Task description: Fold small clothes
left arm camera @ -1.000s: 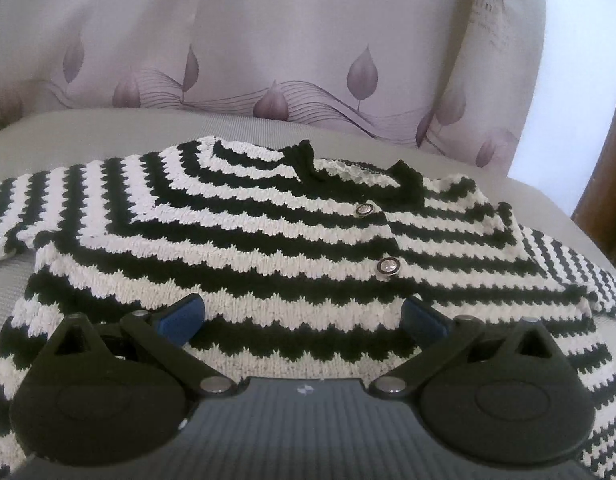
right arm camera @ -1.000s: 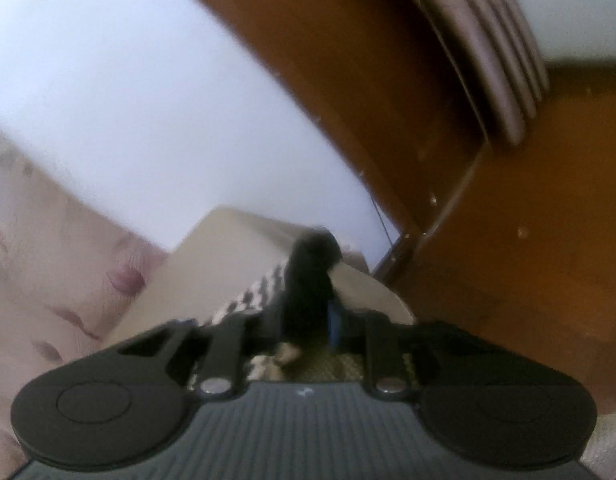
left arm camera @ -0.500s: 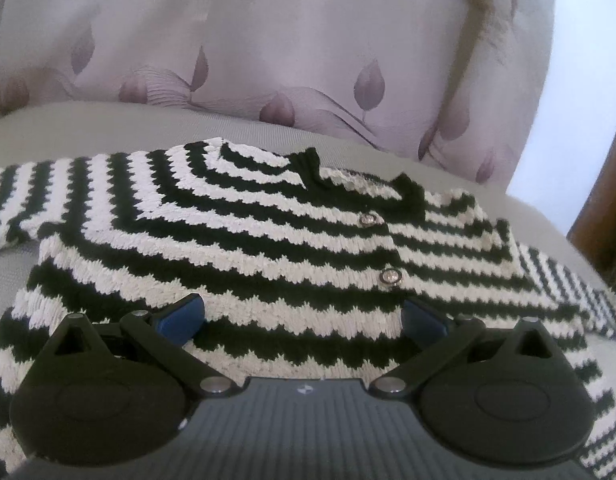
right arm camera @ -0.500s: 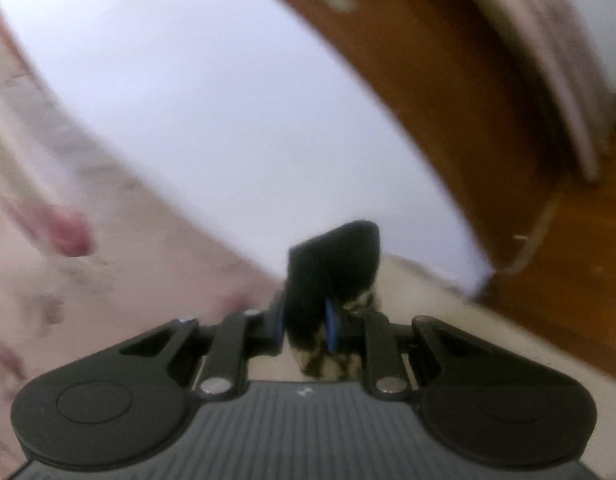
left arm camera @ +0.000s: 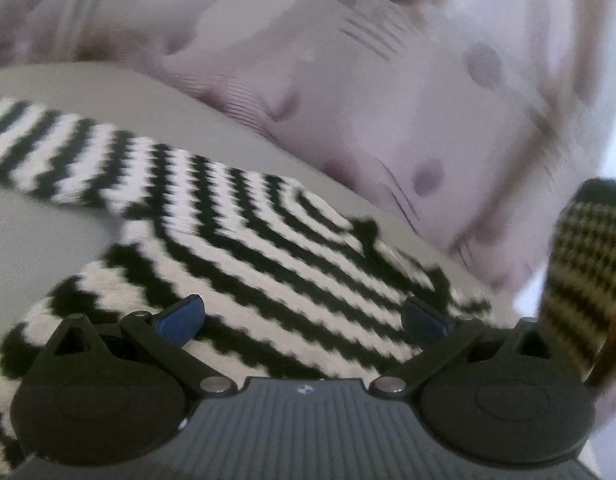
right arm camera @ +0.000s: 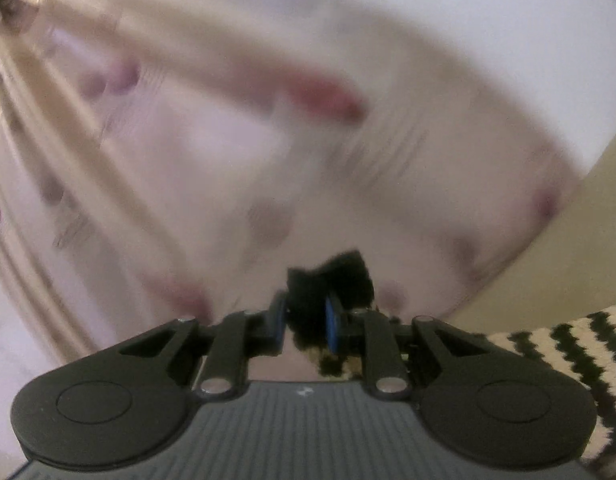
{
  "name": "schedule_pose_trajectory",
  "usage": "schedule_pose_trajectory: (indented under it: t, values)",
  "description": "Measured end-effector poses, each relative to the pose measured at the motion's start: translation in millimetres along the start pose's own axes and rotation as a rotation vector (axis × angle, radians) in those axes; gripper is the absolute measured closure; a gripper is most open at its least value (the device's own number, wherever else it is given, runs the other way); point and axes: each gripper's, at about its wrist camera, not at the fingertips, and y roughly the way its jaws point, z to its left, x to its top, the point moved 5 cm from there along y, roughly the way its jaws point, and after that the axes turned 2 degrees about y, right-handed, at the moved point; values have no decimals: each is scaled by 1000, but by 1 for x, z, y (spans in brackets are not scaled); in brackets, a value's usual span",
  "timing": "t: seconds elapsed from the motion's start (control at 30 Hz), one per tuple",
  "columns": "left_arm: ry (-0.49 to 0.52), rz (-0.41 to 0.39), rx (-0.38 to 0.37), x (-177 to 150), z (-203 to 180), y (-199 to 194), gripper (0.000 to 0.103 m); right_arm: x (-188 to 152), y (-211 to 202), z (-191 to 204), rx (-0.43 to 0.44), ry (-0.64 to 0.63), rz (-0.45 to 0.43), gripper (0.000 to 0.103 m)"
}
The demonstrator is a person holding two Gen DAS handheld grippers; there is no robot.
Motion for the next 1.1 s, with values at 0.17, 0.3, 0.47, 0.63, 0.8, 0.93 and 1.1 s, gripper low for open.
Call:
schedule_pose_trajectory:
  t: [0.17, 0.3, 0.47, 0.63, 0.8, 0.93, 1.1]
  values:
    - [-44, -40, 30, 7, 9, -4, 0, -77, 57, 5, 5, 7, 141, 84]
    - [-49, -62, 44, 9, 10, -9, 0, -125, 76, -4, -4, 25, 222, 84]
    - [-78, -61, 46, 9, 15, -7, 0, -165, 84, -12, -10, 34, 306, 84]
    - [-47, -41, 25, 7, 9, -4, 0, -161, 54, -15, -44, -25, 303, 82]
    - [65, 112, -135, 9, -12, 12, 1, -154, -10, -23, -169, -183, 252, 77]
    - [303, 112, -120, 21, -42, 22, 2, -144, -63, -27, -267, -352, 206, 46]
    - [470, 208, -143, 25, -72, 56, 2, -144, -102, -40, -354, -543, 167, 27]
